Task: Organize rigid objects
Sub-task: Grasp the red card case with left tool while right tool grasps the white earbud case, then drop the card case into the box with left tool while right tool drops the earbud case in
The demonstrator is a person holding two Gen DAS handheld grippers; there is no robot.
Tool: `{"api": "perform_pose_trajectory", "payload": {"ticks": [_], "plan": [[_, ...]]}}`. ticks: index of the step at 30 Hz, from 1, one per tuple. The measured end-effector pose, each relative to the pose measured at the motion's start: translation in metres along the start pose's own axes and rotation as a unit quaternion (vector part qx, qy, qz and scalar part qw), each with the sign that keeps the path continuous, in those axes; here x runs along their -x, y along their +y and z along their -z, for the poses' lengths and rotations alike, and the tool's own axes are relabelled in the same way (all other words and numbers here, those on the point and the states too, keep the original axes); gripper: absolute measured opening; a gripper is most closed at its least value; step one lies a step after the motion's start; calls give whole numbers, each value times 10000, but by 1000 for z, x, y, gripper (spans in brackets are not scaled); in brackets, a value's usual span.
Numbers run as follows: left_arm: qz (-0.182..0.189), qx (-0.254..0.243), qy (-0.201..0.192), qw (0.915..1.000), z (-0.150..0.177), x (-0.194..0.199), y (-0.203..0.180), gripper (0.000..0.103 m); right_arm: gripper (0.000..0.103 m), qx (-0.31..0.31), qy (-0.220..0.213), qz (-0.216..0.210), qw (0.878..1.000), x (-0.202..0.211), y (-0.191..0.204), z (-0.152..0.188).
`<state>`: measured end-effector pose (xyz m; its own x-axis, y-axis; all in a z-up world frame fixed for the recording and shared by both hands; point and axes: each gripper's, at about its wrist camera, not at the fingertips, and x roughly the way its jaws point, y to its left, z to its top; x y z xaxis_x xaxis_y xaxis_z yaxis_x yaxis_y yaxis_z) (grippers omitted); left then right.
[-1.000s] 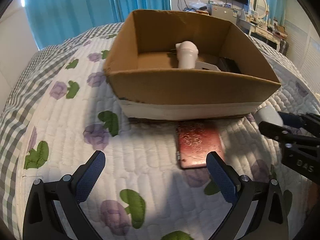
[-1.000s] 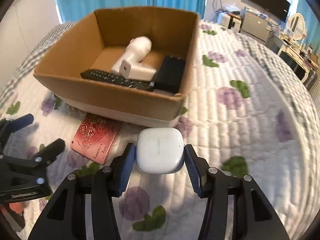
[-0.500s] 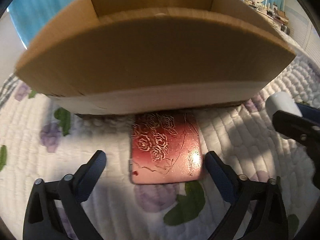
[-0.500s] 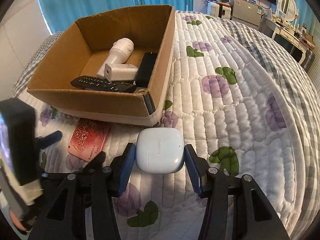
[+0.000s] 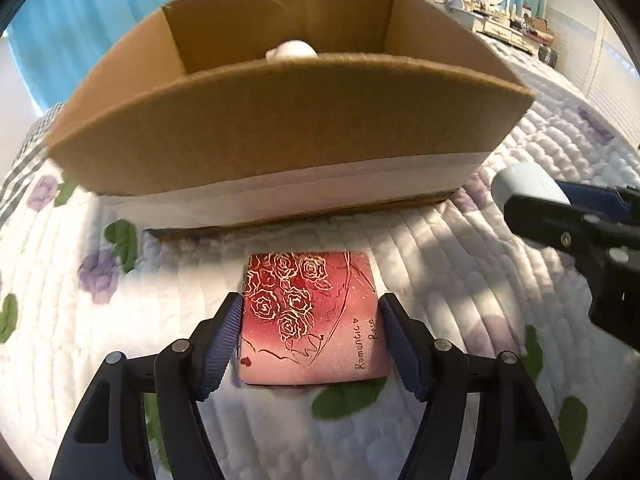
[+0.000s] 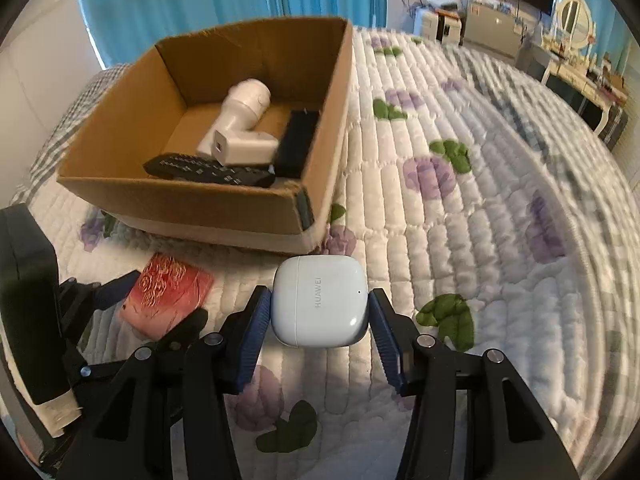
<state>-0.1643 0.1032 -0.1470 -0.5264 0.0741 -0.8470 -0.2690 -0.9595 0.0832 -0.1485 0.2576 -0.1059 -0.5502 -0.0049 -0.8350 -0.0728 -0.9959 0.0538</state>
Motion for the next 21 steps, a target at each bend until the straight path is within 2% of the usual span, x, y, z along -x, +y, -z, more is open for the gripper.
{"api": "perform_pose_trajectory", "payload": {"ticks": [8, 12, 21], "plan": [[-16, 158, -274, 9995, 12, 40, 16, 70, 50, 435, -630, 119, 9970, 40, 26, 7], [27, 257, -416, 9988, 17, 64, 29, 70, 50, 548, -667, 110, 9962, 50, 34, 7], [91, 281, -1050, 9940, -4, 120, 42, 70, 50, 515, -1042, 78, 9932, 96, 41, 4]]}}
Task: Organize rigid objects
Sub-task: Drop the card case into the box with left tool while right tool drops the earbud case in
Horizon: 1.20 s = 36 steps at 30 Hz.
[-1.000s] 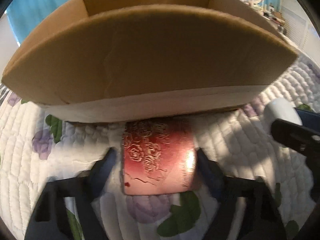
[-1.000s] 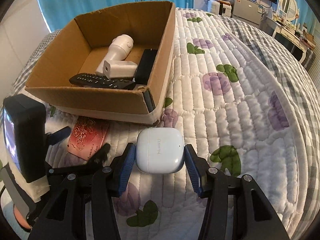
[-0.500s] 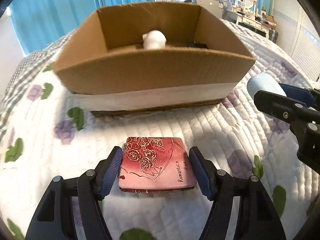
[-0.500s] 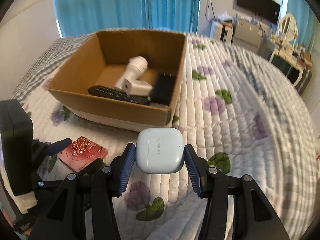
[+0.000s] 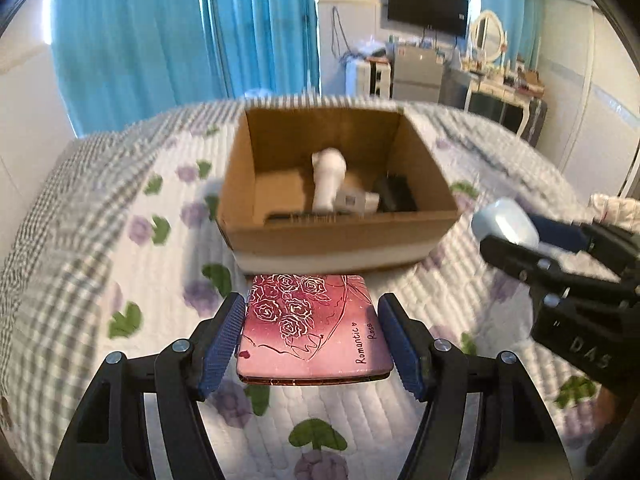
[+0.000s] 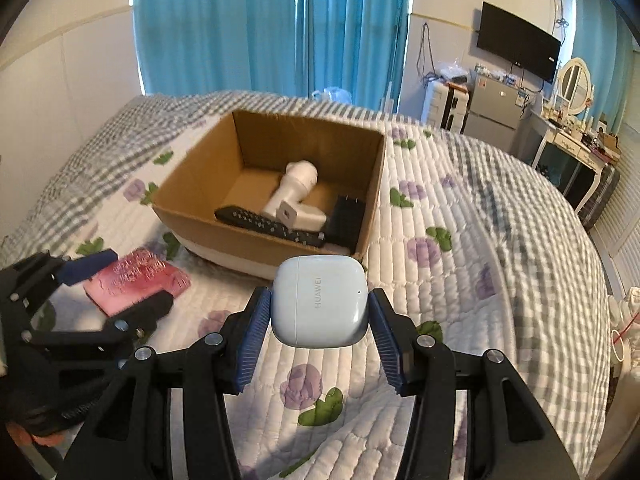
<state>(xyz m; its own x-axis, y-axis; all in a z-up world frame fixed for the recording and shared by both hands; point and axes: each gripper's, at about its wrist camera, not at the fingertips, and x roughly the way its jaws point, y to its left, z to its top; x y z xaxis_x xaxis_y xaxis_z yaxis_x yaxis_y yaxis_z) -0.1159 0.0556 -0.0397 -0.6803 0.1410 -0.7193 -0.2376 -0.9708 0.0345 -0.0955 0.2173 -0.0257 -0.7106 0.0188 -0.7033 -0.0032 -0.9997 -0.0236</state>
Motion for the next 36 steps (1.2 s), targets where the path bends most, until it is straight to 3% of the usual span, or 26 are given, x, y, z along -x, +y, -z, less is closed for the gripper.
{"api": "perform_pose_trajectory", "payload": {"ticks": [8, 14, 18, 26, 31, 36], "plan": [[-150, 1, -545, 9984, -53, 26, 6, 70, 50, 103, -486, 1, 9988, 32, -5, -47], [-459, -90, -797, 9957, -96, 12, 11, 70, 50, 108, -798, -19, 9968, 28, -10, -94], [-372, -107, -879, 9954, -122, -12, 18, 70, 50, 140, -873, -81, 9960, 9, -9, -120], [-308, -331, -529, 9976, -141, -88, 19, 70, 50, 173, -753, -25, 9970, -52, -15, -156], [-104, -284, -173, 9994, -130, -135, 19, 70, 50, 134, -572, -10, 9983, -92, -21, -153], [137, -378, -68, 9992, -119, -149, 19, 70, 50, 226, -312, 25, 9993, -117, -27, -146]]}}
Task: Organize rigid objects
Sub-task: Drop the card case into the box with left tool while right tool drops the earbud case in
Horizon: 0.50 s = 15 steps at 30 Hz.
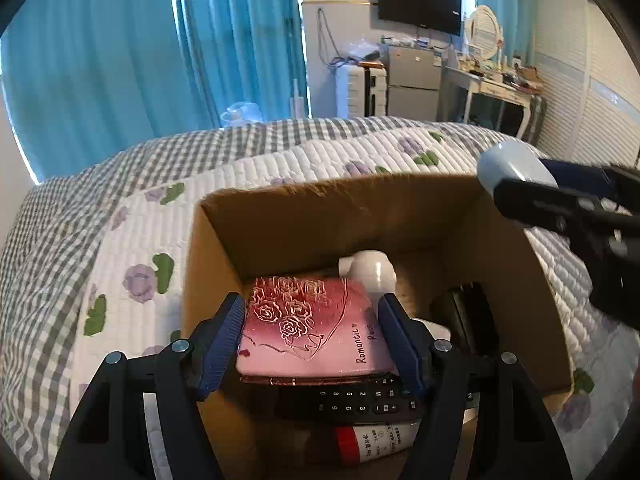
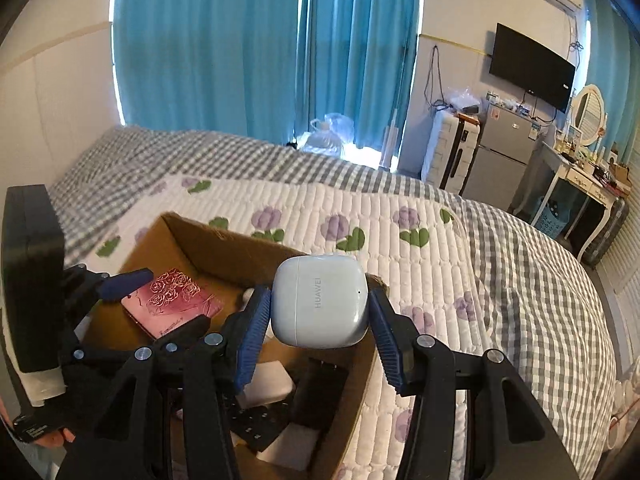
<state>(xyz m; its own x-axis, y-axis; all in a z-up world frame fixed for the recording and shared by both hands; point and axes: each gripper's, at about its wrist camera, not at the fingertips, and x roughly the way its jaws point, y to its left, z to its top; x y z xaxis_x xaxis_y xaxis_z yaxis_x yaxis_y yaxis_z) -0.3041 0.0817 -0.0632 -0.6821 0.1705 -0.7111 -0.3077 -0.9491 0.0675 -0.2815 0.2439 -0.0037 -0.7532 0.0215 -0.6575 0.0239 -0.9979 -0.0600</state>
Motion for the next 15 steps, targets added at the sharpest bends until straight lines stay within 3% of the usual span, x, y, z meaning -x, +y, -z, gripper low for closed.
{"api": "perform_pose_trajectory", "payload": {"ticks": [10, 15], "plan": [[-21, 87, -206, 9997, -2, 30, 7, 72, 50, -248, 105, -9, 9996, 2, -8, 9], [-47, 215, -354, 9991, -9, 40, 20, 72, 50, -195, 395, -66, 9990, -22, 2, 10]]}}
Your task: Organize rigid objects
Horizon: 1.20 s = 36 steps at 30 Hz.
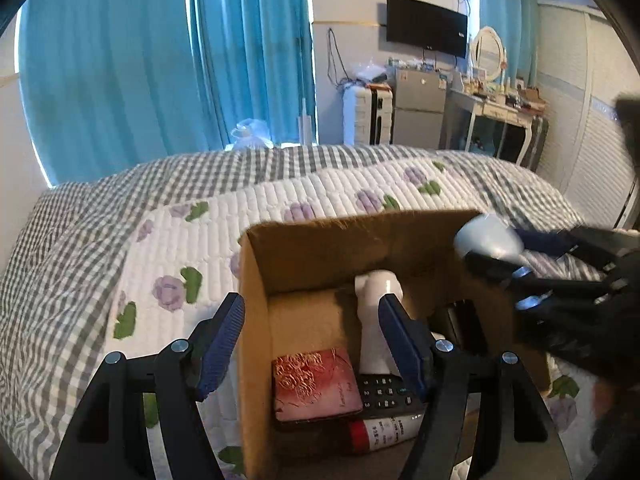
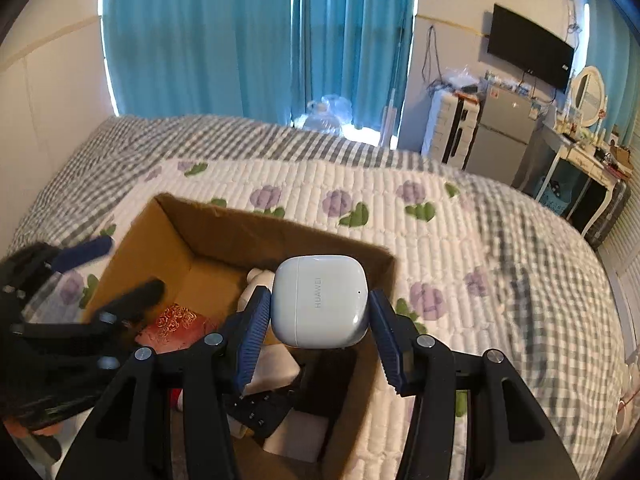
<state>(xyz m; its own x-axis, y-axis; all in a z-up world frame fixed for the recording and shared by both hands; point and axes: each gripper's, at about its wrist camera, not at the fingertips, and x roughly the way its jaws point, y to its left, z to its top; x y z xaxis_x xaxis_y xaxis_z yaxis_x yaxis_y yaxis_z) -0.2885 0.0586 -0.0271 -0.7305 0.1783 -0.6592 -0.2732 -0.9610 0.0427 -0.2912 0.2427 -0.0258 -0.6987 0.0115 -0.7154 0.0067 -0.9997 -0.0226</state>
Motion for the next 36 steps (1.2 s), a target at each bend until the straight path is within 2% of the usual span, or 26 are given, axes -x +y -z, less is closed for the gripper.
{"api": "perform_pose_trajectory", "payload": {"ticks": [4, 8, 12, 15, 16, 17, 23, 26, 30, 36], "plan": [[-108, 2, -28, 9999, -1, -3, 5, 72, 50, -67, 256, 50, 9996, -34, 0, 1], [-82, 63, 41, 9999, 0, -9, 9, 72, 50, -40, 289, 98, 9995, -48, -1, 2], [-122, 43, 90, 9999, 3, -10, 8, 72, 50, -95, 248, 35, 9996, -43, -3, 2], [-151, -43, 52, 9999, 3, -1, 5, 72, 51, -193, 63, 34, 9998, -29, -7, -2], [-147, -48, 47, 9999, 2, 3, 4, 72, 57, -221, 15, 38, 9997, -24, -8, -4], [-142, -41, 28, 9999, 1, 8, 3, 72, 60, -240, -29, 57, 9997, -17, -9, -5], [-249, -17, -171, 9995, -1, 54, 1, 72, 60, -160, -288, 207, 9992, 34, -2, -8], [-365, -61, -309, 9988, -6, 84, 1, 72, 60, -192, -484, 243, 9983, 73, 1, -9], [-382, -44, -735, 9966, -18, 139, 2, 72, 61, -93, -850, 362, 9957, 136, 12, -10], [-481, -72, -1426, 9886, -21, 210, 1, 72, 76, -62, -1427, 587, 9880, 221, 24, 5]]}}
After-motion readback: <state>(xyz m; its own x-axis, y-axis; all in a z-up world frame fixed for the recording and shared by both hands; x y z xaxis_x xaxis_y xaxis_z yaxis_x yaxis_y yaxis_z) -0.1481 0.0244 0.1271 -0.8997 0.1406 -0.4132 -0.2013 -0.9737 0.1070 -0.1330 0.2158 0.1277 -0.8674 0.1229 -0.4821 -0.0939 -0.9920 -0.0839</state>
